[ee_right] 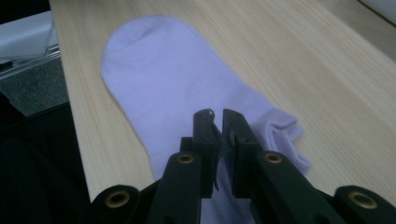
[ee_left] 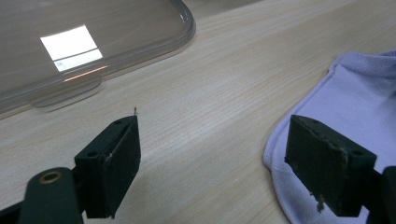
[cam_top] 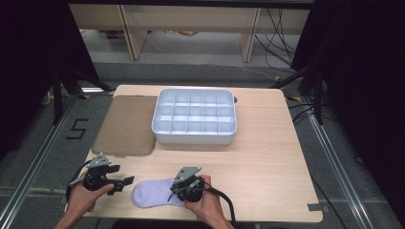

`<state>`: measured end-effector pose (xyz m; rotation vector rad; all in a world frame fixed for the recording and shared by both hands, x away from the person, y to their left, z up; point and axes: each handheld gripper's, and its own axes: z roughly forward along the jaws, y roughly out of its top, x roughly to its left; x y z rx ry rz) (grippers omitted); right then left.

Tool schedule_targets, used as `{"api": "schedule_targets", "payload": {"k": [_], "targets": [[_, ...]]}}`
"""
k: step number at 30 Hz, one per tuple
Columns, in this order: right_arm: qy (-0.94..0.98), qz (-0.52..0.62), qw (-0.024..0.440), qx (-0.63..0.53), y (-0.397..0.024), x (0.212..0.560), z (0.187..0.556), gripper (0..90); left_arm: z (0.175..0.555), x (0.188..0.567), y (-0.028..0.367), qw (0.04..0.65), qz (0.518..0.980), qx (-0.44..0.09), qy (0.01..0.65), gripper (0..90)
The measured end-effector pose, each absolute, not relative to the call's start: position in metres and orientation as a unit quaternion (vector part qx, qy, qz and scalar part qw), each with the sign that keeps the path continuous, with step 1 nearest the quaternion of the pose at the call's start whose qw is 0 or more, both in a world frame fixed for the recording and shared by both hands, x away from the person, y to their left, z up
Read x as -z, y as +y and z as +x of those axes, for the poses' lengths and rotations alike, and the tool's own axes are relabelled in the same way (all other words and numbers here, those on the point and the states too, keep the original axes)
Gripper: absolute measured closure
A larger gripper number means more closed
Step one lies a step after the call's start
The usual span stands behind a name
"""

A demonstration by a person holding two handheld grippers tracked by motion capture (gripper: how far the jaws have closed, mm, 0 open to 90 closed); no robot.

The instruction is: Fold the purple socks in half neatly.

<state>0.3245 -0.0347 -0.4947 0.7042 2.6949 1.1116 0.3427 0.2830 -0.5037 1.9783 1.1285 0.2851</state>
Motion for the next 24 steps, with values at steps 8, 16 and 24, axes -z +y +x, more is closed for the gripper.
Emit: {"api": "schedule_targets", "payload": {"k": [8, 16, 24], "targets": [[0.905, 0.25, 0.075, -0.337, -0.044, 0.503, 0.328, 85.2, 0.343, 0.504, 0.283, 0.413, 0.786, -0.11, 0.446, 17.3], [0.901, 0.269, 0.074, -0.333, -0.056, 0.505, 0.326, 85.9, 0.344, 0.502, 0.285, 0.411, 0.796, -0.102, 0.433, 17.3], [0.892, 0.306, 0.076, -0.324, -0.083, 0.503, 0.323, 85.9, 0.342, 0.503, 0.28, 0.42, 0.792, -0.096, 0.432, 17.4]]}}
